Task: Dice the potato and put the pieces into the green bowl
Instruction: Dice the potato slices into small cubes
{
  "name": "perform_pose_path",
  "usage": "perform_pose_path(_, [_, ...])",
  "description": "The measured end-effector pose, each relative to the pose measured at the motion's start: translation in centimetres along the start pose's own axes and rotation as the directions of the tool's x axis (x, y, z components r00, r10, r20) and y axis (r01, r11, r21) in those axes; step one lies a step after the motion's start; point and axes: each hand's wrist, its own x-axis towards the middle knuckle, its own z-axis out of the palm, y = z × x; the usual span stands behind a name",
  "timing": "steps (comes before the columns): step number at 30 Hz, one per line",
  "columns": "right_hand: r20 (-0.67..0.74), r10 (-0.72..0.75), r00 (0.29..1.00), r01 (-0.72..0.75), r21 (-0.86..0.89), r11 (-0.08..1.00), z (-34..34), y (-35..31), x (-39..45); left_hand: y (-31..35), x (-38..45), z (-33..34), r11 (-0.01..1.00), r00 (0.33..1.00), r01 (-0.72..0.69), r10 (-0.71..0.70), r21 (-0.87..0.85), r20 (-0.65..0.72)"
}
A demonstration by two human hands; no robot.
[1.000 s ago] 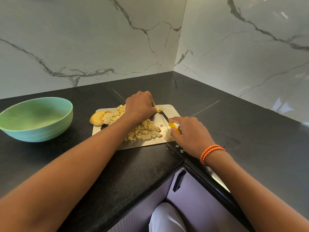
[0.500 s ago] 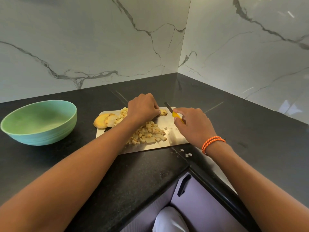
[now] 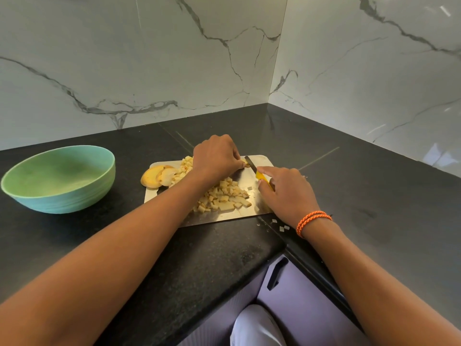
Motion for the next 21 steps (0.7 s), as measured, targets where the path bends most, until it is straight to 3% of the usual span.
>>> perform_pose_path(14, [0.16, -0.057, 0.986, 0.074, -0.102, 0.992, -2.5, -0.4, -2.0, 0.6, -0.3, 0.1, 0.998, 0.999, 0.006, -0.003, 0.06, -0.045])
perform_pose_path(21, [0.14, -0.064, 0.988, 0.076, -0.076, 0.994, -3.3, -0.3, -2.8, 0.2, -0.5, -0.1, 0.996, 0.998, 0.003, 0.003, 0.088, -0.062])
